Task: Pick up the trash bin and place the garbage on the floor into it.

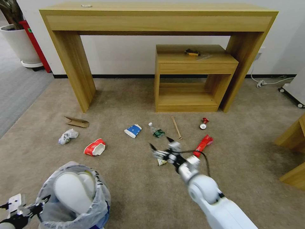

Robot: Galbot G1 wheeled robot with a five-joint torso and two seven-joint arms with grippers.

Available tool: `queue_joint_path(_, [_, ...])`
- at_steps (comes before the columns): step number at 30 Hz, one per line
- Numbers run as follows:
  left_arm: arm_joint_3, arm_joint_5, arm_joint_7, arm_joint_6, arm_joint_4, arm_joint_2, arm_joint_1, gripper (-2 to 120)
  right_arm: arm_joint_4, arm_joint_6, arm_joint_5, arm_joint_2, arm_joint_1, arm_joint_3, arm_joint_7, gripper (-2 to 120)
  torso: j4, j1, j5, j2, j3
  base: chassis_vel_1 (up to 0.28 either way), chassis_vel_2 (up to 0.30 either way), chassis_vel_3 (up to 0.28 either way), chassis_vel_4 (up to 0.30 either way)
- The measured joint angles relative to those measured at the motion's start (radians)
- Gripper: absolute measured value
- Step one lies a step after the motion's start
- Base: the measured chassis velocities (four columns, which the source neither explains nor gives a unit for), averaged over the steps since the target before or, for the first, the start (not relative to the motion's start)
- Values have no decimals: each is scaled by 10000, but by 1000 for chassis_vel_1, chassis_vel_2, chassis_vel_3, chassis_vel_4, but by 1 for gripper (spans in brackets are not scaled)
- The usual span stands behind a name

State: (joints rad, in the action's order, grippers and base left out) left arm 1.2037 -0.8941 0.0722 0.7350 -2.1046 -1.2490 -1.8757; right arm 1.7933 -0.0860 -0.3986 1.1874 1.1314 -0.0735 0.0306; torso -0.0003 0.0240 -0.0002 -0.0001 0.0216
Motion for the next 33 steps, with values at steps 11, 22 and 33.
queue_joint_path(11, [865,94,961,0,728,140,-494,0,-297,811,411,-150,2471,-2697,436,100,0,1,-2,0,0,0,0,0,0])
queue_joint_path(22, [1145,95,1408,-102,918,-23,-720,0,-1354,934,193,127,1949,-2731,739,100,2,0,-2,0,0,0,0,0,0])
queue_joint_path(33, [1294,156,1721,-292,1176,-240,-910,0,-1555,1021,220,207,1891,-2661,812,100,3,-1,-2,1,-1,-25,28,24,-27])
